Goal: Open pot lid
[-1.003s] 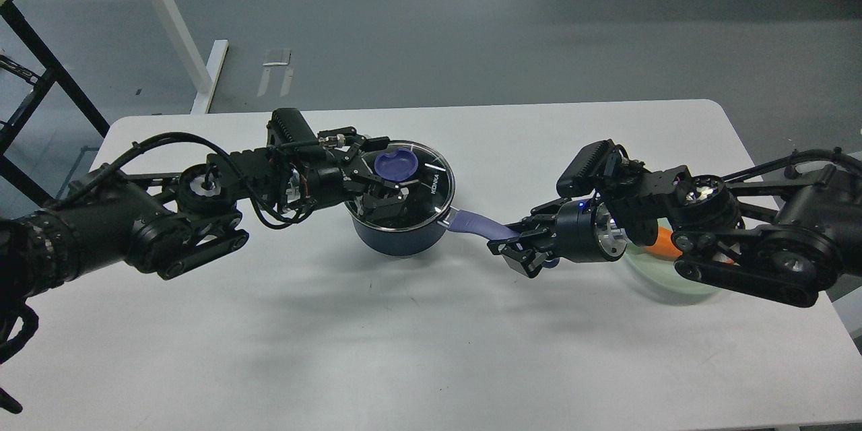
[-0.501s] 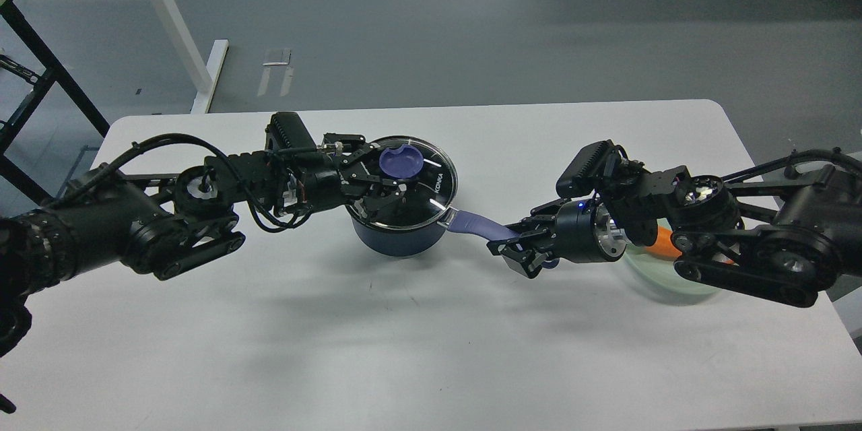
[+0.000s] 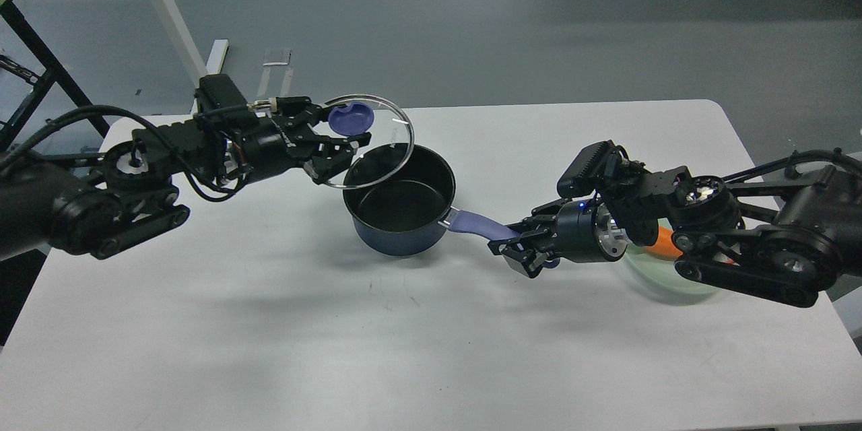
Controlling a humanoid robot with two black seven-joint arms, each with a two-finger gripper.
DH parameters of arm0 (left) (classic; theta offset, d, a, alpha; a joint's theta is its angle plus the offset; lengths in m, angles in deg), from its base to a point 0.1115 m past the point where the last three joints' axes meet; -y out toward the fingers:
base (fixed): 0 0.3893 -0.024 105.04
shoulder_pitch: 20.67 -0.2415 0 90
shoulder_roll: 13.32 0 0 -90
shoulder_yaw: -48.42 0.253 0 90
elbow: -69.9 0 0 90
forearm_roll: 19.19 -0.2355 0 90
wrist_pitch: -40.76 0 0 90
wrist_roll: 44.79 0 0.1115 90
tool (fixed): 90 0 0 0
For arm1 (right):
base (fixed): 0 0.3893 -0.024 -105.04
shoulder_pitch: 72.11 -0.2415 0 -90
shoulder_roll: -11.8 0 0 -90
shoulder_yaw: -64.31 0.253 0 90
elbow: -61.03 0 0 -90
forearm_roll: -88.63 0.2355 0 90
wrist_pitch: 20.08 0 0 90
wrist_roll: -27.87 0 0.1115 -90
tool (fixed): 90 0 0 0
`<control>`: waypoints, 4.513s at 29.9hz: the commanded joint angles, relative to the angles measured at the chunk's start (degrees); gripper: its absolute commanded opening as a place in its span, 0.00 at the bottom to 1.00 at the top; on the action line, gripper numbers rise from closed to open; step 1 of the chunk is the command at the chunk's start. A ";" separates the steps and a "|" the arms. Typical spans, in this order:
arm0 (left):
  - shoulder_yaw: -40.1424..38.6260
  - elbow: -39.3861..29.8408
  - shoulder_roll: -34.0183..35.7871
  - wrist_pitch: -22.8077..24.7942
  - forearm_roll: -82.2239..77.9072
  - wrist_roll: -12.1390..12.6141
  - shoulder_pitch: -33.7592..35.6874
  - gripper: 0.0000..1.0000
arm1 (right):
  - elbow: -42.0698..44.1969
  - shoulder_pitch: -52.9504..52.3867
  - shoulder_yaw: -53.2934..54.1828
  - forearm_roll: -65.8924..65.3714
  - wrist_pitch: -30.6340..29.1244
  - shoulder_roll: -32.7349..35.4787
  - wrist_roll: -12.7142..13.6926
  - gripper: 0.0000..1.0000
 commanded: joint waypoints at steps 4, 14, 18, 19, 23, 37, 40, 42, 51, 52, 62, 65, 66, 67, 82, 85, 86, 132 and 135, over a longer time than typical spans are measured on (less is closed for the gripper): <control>2.13 1.69 11.12 -0.15 4.57 -0.01 -8.69 0.42 | 0.00 0.11 0.00 0.00 0.00 0.21 0.02 0.24; 2.13 11.27 11.57 -0.50 4.57 -2.03 -16.00 0.42 | 0.44 -0.24 0.00 0.00 0.00 -0.23 0.02 0.24; 2.13 13.20 9.81 -1.02 4.92 -1.94 -17.41 0.43 | 0.44 -0.32 0.01 0.00 0.00 -0.06 0.02 0.24; 2.13 13.55 9.46 -1.37 4.92 -1.94 -17.41 0.43 | 0.44 -0.32 0.00 0.00 0.00 0.12 0.02 0.24; 2.30 15.40 8.05 -1.82 5.01 -1.94 -18.46 0.44 | 0.35 -0.32 0.00 0.00 0.00 0.29 0.02 0.24; 2.21 17.07 6.47 -1.90 5.54 -2.03 -19.96 0.56 | 0.35 0.20 -0.17 0.09 -0.09 0.38 0.02 0.25; 2.13 17.07 5.85 -1.99 5.63 -2.03 -20.49 0.68 | 0.35 0.29 -0.26 0.00 -0.09 0.47 0.02 0.25; 2.21 17.07 5.76 -2.17 5.89 -2.03 -20.58 0.70 | 0.35 0.55 -0.26 0.09 -0.09 0.47 0.02 0.25; 2.21 17.07 5.76 -3.49 6.95 -2.12 -21.90 0.78 | 0.35 0.91 -0.26 0.00 -0.09 0.64 0.02 0.25; 2.21 17.07 5.76 -3.57 7.03 -2.12 -21.89 0.78 | 0.35 0.91 -0.26 0.00 -0.09 0.64 0.02 0.25; 1.16 16.81 6.47 -3.22 25.99 -2.43 -20.40 0.99 | 0.35 1.52 -0.17 0.00 -0.09 1.44 0.02 0.47; 1.33 16.90 6.47 -3.14 29.00 -2.43 -19.87 0.99 | 0.35 1.52 -0.17 0.09 -0.09 1.44 0.02 0.58; 1.33 16.81 6.55 -3.14 29.09 -2.43 -19.61 0.99 | 0.35 1.52 -0.17 0.00 -0.09 1.44 0.02 0.61; 1.33 16.81 6.56 -3.05 29.09 -2.43 -19.35 0.99 | 0.35 1.52 -0.08 0.09 0.00 1.44 0.02 0.64; 0.90 16.81 6.91 -2.52 38.83 -2.43 -13.99 0.99 | 0.35 2.66 7.90 6.39 2.81 6.17 -0.16 0.97; 0.90 16.81 6.73 -0.77 46.13 -2.43 -12.49 0.99 | 0.00 4.24 11.51 14.39 4.39 8.20 -0.16 0.97; 0.90 16.81 6.64 0.80 48.23 -2.43 -12.06 0.99 | 0.00 4.77 12.82 17.20 4.65 8.90 -0.16 0.98; -31.62 23.84 -13.48 35.98 100.20 -2.43 -19.08 0.99 | 43.95 25.69 59.24 96.33 4.66 -15.61 -6.31 1.00; -31.71 23.75 -14.10 36.94 102.65 -2.43 -19.34 0.99 | 43.59 25.69 59.16 96.33 4.57 -16.05 -6.40 1.00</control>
